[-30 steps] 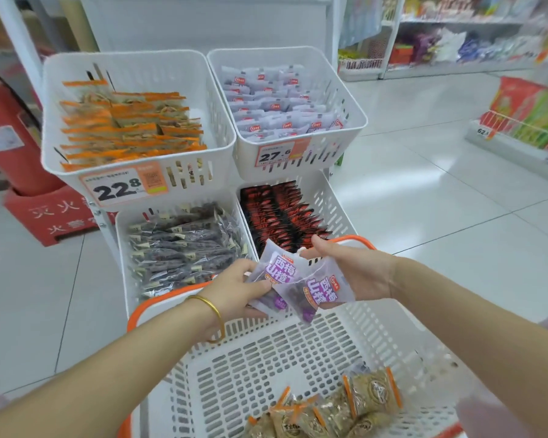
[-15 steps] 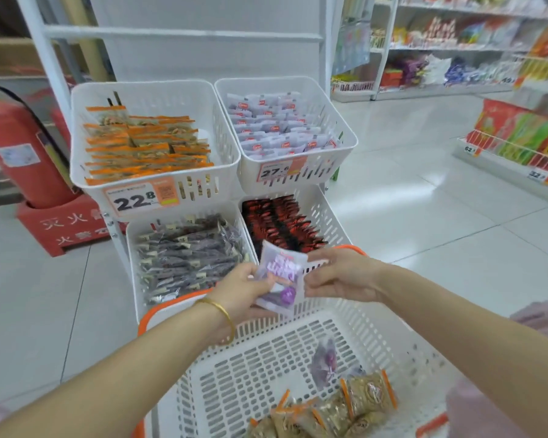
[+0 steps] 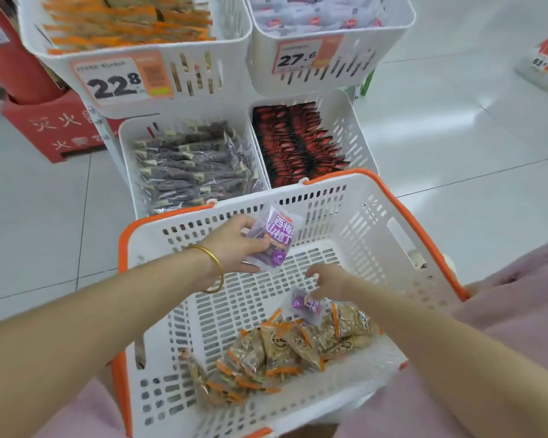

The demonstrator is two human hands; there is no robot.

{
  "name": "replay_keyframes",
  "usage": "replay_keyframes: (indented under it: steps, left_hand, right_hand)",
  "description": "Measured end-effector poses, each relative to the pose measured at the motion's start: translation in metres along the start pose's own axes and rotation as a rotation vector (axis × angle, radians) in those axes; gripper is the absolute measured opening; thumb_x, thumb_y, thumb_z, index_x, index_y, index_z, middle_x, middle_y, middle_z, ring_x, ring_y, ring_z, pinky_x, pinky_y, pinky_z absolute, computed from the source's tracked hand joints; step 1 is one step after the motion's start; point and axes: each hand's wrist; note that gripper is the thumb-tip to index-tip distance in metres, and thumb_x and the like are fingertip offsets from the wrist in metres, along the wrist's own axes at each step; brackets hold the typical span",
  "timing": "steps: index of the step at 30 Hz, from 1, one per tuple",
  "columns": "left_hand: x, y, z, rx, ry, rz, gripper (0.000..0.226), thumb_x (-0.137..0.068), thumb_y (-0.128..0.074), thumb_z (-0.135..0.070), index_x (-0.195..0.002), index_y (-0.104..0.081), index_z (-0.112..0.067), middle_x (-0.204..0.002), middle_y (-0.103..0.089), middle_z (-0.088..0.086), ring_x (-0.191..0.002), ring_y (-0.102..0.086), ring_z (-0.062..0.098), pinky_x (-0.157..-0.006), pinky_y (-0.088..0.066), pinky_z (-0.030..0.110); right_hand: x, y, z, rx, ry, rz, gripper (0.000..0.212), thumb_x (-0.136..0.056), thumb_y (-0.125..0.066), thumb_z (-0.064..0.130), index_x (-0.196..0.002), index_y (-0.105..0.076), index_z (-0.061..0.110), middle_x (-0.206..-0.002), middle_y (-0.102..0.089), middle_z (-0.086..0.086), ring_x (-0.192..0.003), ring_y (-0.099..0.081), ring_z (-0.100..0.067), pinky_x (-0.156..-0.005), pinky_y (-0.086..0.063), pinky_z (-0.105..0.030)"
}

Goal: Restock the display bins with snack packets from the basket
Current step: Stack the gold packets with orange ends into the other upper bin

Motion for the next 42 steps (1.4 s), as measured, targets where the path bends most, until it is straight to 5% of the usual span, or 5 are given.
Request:
replay_keyframes:
  steps: [9,17,22,36,42]
  left_hand:
    - [-0.018,-0.001,0.016,0.046,0.099,-0.032,0.014,-0.092,-0.057,-0.012,-0.105,-0.051,-0.013,-0.102,-0.069,0.014,-0.093,-0.068,0.024,-0.083,-0.055,0.038]
    - [-0.026,0.003,0.013,0.063,0.108,-0.067,0.022,-0.093,-0.056,-0.012,-0.114,-0.048,-0.011,-0.11,-0.064,0.015,-0.096,-0.066,0.026,-0.074,-0.058,0.033]
    - [-0.029,0.011,0.008,0.086,0.065,-0.114,0.02,-0.095,-0.053,-0.016,-0.114,-0.046,-0.014,-0.108,-0.066,0.016,-0.093,-0.068,0.026,-0.075,-0.057,0.036]
    - [-0.013,-0.004,-0.021,0.213,-0.075,0.097,0.031,-0.089,-0.059,-0.035,-0.11,-0.057,-0.013,-0.098,-0.071,0.01,-0.076,-0.069,0.021,-0.065,-0.057,0.03]
    - [-0.017,0.007,-0.018,0.292,-0.174,-0.027,0.046,-0.081,-0.071,-0.019,-0.122,-0.05,-0.009,-0.113,-0.066,0.017,-0.09,-0.069,0.028,-0.075,-0.058,0.041]
  right_hand:
    - [-0.038,-0.067,-0.016,0.494,-0.032,-0.014,0.062,-0.086,-0.051,0.06,-0.125,-0.047,0.012,-0.124,-0.047,-0.011,-0.117,-0.044,-0.029,-0.096,-0.042,-0.042]
    - [-0.023,-0.029,0.002,-0.235,0.027,-0.14,0.041,-0.079,-0.069,0.039,-0.098,-0.04,0.017,-0.083,-0.055,-0.001,-0.07,-0.054,-0.017,-0.052,-0.041,-0.028]
    - [0.003,0.017,0.013,-1.026,0.024,-0.006,0.043,-0.078,-0.076,0.02,-0.108,-0.049,0.009,-0.096,-0.058,-0.011,-0.076,-0.065,-0.021,-0.069,-0.06,-0.04]
    - [0.082,0.097,0.071,-0.234,0.588,-0.451,0.085,-0.062,-0.087,0.013,-0.13,-0.039,0.026,-0.118,-0.037,0.003,-0.097,-0.043,-0.005,-0.073,-0.037,-0.002]
    - [0.092,0.101,0.073,-0.84,0.4,-0.267,0.067,-0.078,-0.073,0.007,-0.131,-0.037,0.023,-0.118,-0.053,-0.012,-0.095,-0.065,-0.026,-0.079,-0.057,-0.038]
Point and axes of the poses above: each hand's wrist, its own x-axis away from the middle knuckle, its own y-axis out of the back of the hand, z = x × y
